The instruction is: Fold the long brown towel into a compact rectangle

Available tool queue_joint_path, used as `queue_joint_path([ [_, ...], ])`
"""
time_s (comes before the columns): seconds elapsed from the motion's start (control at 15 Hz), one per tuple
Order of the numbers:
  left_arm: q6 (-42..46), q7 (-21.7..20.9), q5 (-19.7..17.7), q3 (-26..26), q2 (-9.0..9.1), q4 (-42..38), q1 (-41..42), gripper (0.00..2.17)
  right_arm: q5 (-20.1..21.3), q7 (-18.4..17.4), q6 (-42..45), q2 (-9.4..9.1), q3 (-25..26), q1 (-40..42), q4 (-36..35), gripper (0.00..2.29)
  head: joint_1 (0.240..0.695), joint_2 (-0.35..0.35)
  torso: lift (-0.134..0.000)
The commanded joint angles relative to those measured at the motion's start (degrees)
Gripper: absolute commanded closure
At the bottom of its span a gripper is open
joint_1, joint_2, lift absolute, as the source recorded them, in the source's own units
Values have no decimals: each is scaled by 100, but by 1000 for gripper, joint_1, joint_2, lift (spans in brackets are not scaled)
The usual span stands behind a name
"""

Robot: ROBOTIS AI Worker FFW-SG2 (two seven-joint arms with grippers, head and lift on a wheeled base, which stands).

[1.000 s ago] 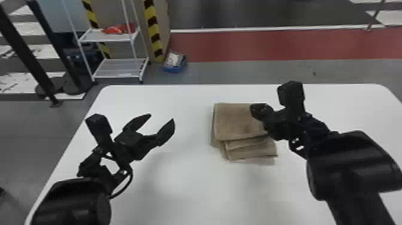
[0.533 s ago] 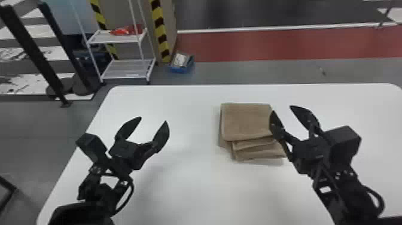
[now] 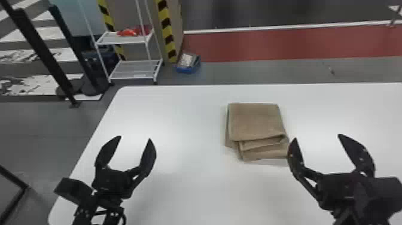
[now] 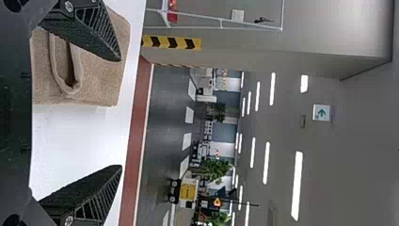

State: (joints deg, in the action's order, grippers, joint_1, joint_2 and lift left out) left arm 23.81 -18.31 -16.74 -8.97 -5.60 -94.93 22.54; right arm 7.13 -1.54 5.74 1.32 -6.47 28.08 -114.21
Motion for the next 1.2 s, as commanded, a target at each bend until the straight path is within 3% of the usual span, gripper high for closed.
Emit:
queue_joint_path([
  [0.0, -21, -24, 100, -386, 6, -255, 304, 33, -80, 4, 151, 0, 67, 92, -5, 56, 695, 155, -123],
  [0.13, -92, -384, 311, -816, 15, -518, 524, 33, -133, 39, 204, 9, 67, 136, 4, 56, 695, 188, -123],
  [0.33, -391, -393, 338, -1054, 59, -782, 638, 29, -151, 83, 327, 9, 23, 241, 4, 60, 695, 220, -123],
  [0.47, -1234, -50, 364, -1027, 85, -1090, 717, 29, -151, 136, 327, 9, 14, 268, 4, 60, 695, 250, -123],
  [0.67, -1709, 679, 382, -755, 111, -1467, 849, 29, -151, 365, 274, 9, 14, 277, 4, 60, 695, 277, -123],
  [1.13, -1656, 969, 408, -359, 120, -1740, 1016, 39, -133, 505, 256, 9, 14, 277, 4, 60, 695, 245, -123],
])
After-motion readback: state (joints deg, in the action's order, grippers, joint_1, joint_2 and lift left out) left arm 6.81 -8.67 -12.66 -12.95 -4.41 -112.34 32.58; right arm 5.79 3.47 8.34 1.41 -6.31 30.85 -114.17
